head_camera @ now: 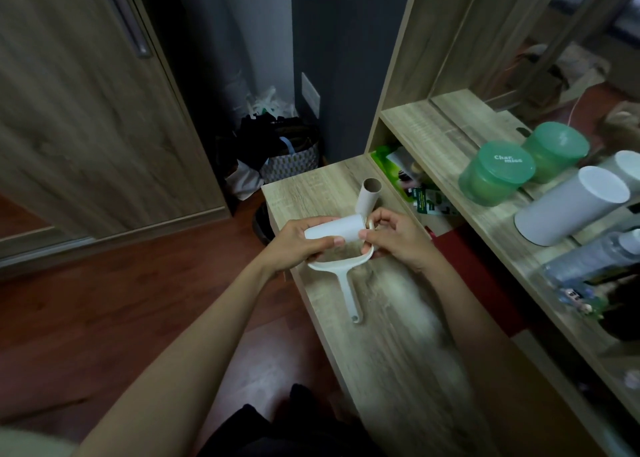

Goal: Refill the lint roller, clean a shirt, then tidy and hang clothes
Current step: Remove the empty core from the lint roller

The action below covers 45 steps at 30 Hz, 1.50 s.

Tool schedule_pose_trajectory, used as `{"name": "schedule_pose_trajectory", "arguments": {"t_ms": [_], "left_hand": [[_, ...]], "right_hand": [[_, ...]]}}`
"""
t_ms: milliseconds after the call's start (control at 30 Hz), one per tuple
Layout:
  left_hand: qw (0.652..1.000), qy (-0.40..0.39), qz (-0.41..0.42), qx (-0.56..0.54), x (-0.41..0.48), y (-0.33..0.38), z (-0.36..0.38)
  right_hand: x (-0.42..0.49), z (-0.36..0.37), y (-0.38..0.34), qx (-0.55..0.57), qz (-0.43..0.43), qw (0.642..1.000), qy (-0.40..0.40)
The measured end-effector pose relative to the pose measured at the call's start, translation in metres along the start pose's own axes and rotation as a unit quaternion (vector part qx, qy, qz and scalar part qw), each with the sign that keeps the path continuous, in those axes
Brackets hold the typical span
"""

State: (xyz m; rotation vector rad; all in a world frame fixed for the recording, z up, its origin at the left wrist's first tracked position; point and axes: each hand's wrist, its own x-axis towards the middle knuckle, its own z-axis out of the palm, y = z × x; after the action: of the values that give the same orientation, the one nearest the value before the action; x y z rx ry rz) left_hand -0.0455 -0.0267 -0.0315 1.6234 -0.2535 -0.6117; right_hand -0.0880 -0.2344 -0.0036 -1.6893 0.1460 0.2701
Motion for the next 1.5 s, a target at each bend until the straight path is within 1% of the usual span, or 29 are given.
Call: {"name": "schedule_pose_trajectory", "arguments": {"t_ms": [133,233,433,600,733,800,933,1033,1100,1200,1267,1400,1500], "left_hand": [[1.0,0.007,-0.012,-0.012,0.001,-0.006,0.007],[0.999,0.028,-0.012,-0.031,0.003,-0.009,0.015],[0.992,0.072,-0.038,-0.095,0.009,-0.024,0.03],[0.977,0.12,-0.082,-0.158,0.014,-0.042,0.039],[0.962,0.132,-0.115,-0.21,0.014,-0.052,0.041],[0.954,0.137,-0.121,-0.239,0.014,-0.053,0.04],[0.964,0.135,-0.105,-0.203,0.016,-0.059,0.039],[0.965,0.152,-0.11,-0.184,0.023,-0.063,0.033],[0.969,0.148,-0.114,-0.163,0.026,-0.063,0.026],[0.976,0.133,-0.117,-0.13,0.031,-0.065,0.019],[0.975,0.14,-0.125,-0.117,0.033,-0.068,0.015],[0.97,0.156,-0.135,-0.127,0.036,-0.073,0.013],[0.97,0.161,-0.132,-0.128,0.035,-0.073,0.011]], "right_hand": [[0.001,0.002,0.007,0.012,-0.006,1.0,0.021],[0.002,0.003,0.013,0.026,-0.024,0.999,0.041],[0.01,0.007,0.031,0.025,-0.032,0.992,0.117],[0.012,0.015,0.049,-0.006,-0.041,0.985,0.165],[0.013,0.018,0.067,-0.034,-0.032,0.977,0.207],[0.012,0.016,0.076,-0.044,-0.026,0.975,0.215],[0.013,0.01,0.085,-0.06,-0.017,0.975,0.215],[0.016,0.001,0.087,-0.07,-0.005,0.973,0.222],[0.02,-0.005,0.091,-0.083,0.004,0.971,0.226],[0.03,-0.013,0.102,-0.114,0.035,0.96,0.253],[0.037,-0.018,0.11,-0.136,0.054,0.95,0.276],[0.043,-0.026,0.124,-0.208,0.056,0.933,0.288],[0.042,-0.029,0.127,-0.213,0.066,0.932,0.284]]}}
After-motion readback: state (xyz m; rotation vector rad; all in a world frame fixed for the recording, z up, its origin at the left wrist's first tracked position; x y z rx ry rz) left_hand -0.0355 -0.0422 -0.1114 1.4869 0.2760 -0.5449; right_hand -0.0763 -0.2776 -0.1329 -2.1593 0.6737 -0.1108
